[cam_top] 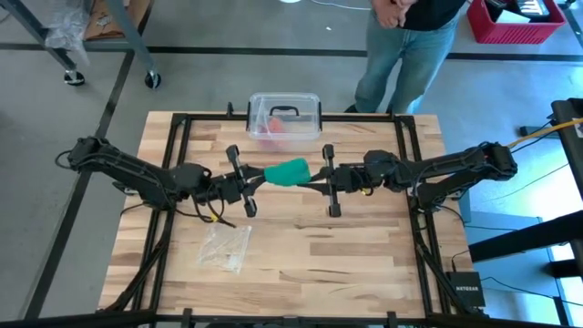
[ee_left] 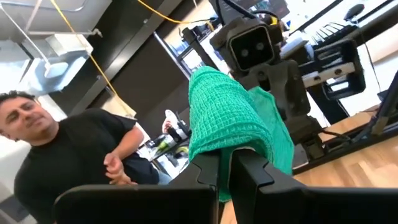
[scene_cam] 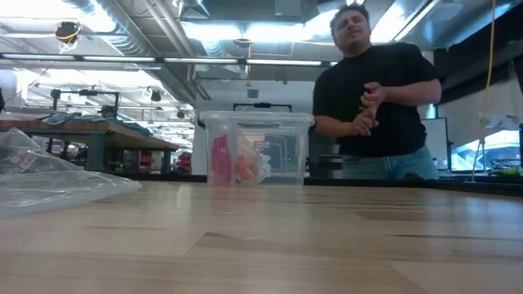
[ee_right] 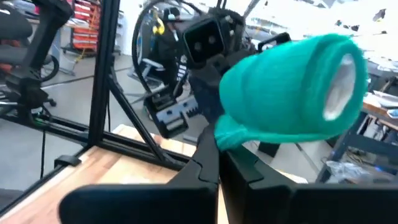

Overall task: Roll bandage
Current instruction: Roll the green bandage

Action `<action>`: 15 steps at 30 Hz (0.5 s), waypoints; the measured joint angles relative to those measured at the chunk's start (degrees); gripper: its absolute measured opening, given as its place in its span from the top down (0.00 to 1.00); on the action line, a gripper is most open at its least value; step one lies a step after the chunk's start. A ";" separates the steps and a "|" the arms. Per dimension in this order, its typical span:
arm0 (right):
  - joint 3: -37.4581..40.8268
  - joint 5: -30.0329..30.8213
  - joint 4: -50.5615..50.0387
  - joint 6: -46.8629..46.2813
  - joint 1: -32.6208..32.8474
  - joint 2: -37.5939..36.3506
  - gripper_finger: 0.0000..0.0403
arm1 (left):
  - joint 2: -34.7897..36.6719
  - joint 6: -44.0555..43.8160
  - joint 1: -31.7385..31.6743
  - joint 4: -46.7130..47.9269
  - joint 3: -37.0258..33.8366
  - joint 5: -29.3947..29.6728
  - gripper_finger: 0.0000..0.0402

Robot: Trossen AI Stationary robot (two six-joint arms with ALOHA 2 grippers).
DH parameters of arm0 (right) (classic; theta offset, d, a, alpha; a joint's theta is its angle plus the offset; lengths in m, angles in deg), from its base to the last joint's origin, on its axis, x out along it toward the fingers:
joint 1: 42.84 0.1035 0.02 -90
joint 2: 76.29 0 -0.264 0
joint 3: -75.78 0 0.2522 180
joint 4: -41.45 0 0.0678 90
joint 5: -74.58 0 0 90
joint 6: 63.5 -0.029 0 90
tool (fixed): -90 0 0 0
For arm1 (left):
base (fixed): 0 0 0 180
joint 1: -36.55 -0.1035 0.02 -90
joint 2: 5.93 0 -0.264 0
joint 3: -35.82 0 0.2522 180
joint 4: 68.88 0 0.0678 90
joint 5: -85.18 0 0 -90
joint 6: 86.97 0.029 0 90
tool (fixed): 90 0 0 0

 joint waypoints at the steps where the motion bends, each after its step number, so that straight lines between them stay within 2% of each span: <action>1: 0.00 0.02 0.49 0.02 0.40 0.00 0.99 | -0.09 0.59 0.02 -0.01 0.00 0.02 0.98; 15: 0.04 0.06 4.33 -0.23 1.69 0.26 0.98 | -4.82 6.79 -0.20 -2.19 0.08 -0.28 0.98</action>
